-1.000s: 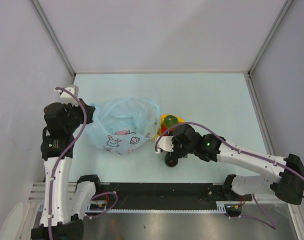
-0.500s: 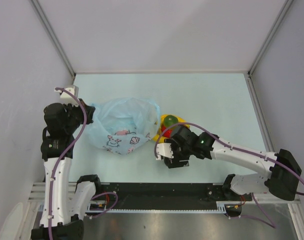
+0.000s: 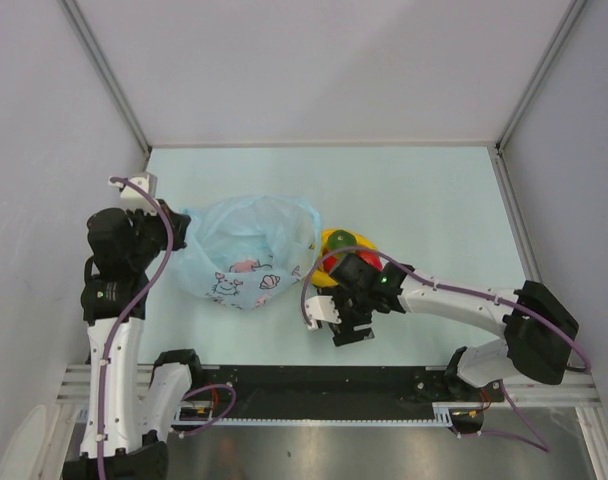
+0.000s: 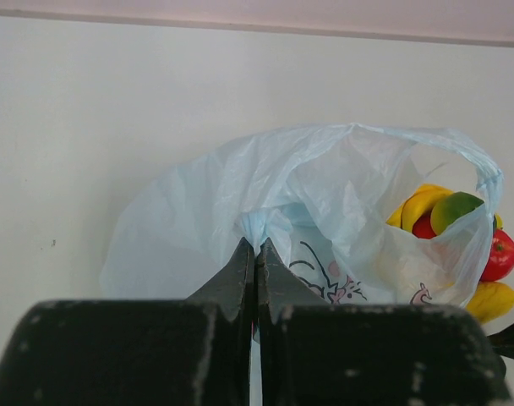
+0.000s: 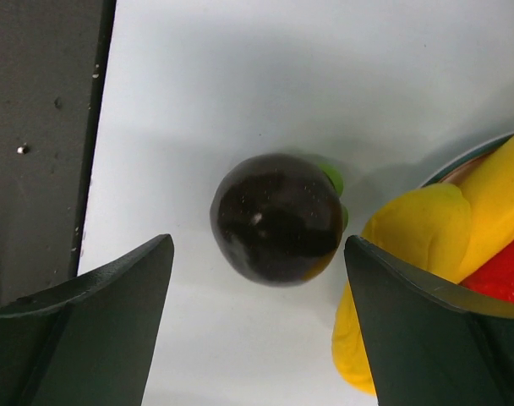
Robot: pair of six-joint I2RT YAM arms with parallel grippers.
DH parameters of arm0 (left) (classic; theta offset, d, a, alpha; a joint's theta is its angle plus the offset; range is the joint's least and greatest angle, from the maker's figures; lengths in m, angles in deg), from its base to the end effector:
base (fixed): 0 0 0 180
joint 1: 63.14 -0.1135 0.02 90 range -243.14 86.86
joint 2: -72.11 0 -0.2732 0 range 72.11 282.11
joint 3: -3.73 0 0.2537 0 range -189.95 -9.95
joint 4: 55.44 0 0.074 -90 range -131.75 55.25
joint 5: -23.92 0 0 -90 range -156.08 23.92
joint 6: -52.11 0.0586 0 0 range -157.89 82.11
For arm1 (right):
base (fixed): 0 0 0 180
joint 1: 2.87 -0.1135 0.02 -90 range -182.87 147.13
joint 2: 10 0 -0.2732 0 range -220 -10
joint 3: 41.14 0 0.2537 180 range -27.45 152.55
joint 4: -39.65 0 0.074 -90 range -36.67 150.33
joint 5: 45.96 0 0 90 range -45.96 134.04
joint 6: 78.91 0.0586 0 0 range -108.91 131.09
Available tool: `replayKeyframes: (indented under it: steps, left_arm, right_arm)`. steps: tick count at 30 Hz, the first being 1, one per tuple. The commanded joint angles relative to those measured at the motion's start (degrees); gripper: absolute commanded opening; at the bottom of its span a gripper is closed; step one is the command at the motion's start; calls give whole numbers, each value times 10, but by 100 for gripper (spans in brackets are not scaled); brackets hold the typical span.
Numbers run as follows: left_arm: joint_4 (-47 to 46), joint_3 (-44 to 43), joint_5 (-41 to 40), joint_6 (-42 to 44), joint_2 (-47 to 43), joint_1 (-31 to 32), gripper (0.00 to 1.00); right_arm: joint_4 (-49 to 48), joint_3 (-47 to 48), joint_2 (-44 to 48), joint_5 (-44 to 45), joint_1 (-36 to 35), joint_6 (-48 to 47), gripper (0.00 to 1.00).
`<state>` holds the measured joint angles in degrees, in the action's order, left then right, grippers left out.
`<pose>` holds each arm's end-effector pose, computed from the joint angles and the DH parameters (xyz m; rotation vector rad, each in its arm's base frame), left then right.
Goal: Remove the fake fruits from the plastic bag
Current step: Pick up the fake fruit from the center of the board.
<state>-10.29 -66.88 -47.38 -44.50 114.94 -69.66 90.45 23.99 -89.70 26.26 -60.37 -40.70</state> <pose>0.1688 0.0004 0.3788 0.0109 1.8687 -0.3065 0.1304 0.2380 0.2005 -2.2504 1.4838 0.4502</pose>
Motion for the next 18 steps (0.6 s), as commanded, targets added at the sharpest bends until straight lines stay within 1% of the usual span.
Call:
replayKeyframes:
  steps: [1, 2, 5, 7, 8, 10, 12, 14, 17, 18]
  left_arm:
    - [2, 1, 10, -3, -10, -4, 0]
    - [1, 1, 11, -3, -9, -4, 0]
    - [-3, 3, 11, -8, -9, -4, 0]
    - [-5, 4, 11, -9, -8, -5, 0]
    - [-6, 4, 12, -9, -7, -5, 0]
    - [-4, 2, 13, -9, -6, -5, 0]
    - [-4, 0, 13, -7, -5, -4, 0]
    - [-3, -2, 15, -6, -1, -4, 0]
    - [-6, -5, 21, -6, 4, -5, 0]
    - [-8, -6, 23, -7, 5, -5, 0]
  right_arm:
    - [-44, 15, -19, -6, -6, -13, 85]
    - [-47, 14, -25, -6, -7, -13, 84]
    - [-60, 14, -37, -4, -9, -8, 77]
    - [-66, 15, -48, -5, -10, -6, 69]
    - [-66, 15, -51, -5, -10, -5, 55]
    - [-68, 15, -47, -5, -10, -1, 44]
    - [-66, 16, -26, -2, -9, 4, 36]
    - [-51, 31, -8, -4, -2, 7, 32]
    - [-4, 66, 35, -22, 6, 21, 31]
    - [20, 92, 45, -23, 8, 27, 31]
